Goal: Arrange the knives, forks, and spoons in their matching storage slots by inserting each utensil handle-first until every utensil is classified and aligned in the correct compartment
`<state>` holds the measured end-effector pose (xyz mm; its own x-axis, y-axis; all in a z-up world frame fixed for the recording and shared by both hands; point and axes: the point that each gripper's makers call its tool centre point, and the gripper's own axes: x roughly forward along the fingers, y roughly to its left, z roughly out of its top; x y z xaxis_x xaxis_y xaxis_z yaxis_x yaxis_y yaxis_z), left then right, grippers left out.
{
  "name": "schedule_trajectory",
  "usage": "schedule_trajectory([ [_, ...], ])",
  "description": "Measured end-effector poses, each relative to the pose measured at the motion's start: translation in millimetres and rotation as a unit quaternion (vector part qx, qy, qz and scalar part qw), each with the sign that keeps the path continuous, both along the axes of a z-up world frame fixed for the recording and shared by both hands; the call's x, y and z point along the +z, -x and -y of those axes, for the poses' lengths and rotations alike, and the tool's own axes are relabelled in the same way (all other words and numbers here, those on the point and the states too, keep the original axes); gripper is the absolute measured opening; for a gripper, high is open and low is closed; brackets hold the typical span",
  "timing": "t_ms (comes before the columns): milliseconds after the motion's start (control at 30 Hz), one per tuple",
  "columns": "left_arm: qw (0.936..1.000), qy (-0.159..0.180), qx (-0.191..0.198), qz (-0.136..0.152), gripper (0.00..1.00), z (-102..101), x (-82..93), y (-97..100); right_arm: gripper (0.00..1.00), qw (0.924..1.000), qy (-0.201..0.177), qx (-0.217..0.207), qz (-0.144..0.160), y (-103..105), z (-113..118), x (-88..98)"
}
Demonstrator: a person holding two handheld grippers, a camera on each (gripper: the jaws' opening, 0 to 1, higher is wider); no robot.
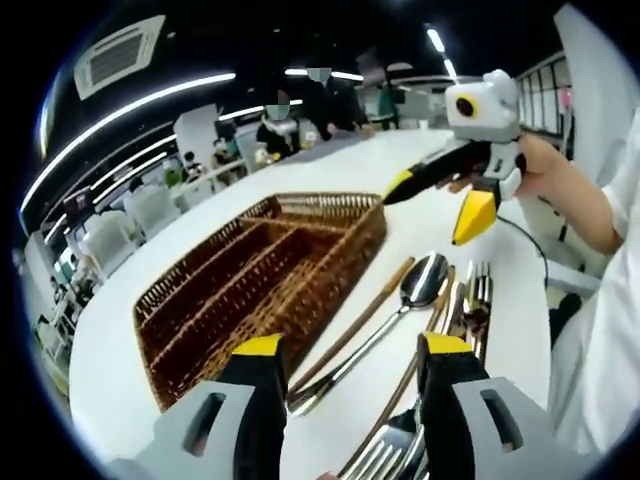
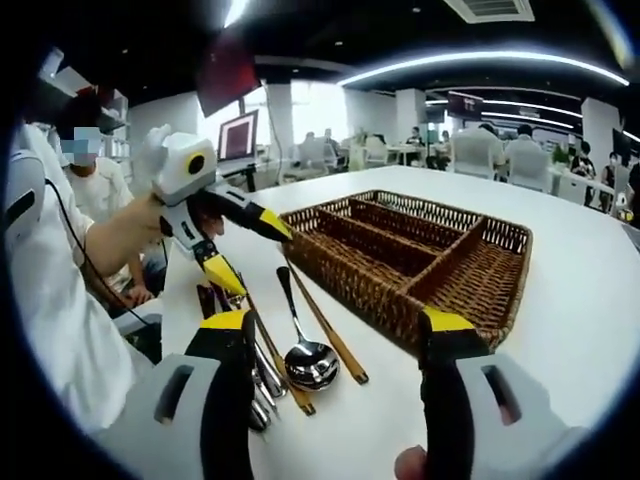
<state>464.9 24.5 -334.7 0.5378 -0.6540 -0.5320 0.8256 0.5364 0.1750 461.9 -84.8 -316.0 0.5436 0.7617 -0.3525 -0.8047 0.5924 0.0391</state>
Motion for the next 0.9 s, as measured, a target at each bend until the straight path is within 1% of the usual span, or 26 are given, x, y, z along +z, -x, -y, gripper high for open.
schedule_trajectory([
  [367, 0.9997, -0.016, -0.016, 0.004, 0.44, 5, -1.2, -2.2, 0.7, 1.0, -0.002, -0.004, 0.001, 2, 5, 1.5],
  [567, 0.999, -0.031, -0.033, 0.003, 0.35, 8, -4.5, -1.6, 0.7, 1.0, -0.004, -0.002, 0.002, 3, 6, 2.5],
  [700, 0.9979, -0.045, -0.045, 0.007, 0.33, 12, -6.2, -1.6, 0.7, 1.0, -0.003, 0.0, 0.002, 3, 7, 2.3],
  [767, 0.9972, -0.05, -0.055, 0.003, 0.32, 14, -7.7, -0.3, 0.7, 1.0, -0.003, 0.0, 0.001, 2, 8, 1.7],
  [900, 0.9962, -0.048, -0.073, -0.007, 0.29, 19, -8.2, 1.1, 0.7, 1.0, -0.002, 0.001, 0.0, 2, 11, 0.0],
])
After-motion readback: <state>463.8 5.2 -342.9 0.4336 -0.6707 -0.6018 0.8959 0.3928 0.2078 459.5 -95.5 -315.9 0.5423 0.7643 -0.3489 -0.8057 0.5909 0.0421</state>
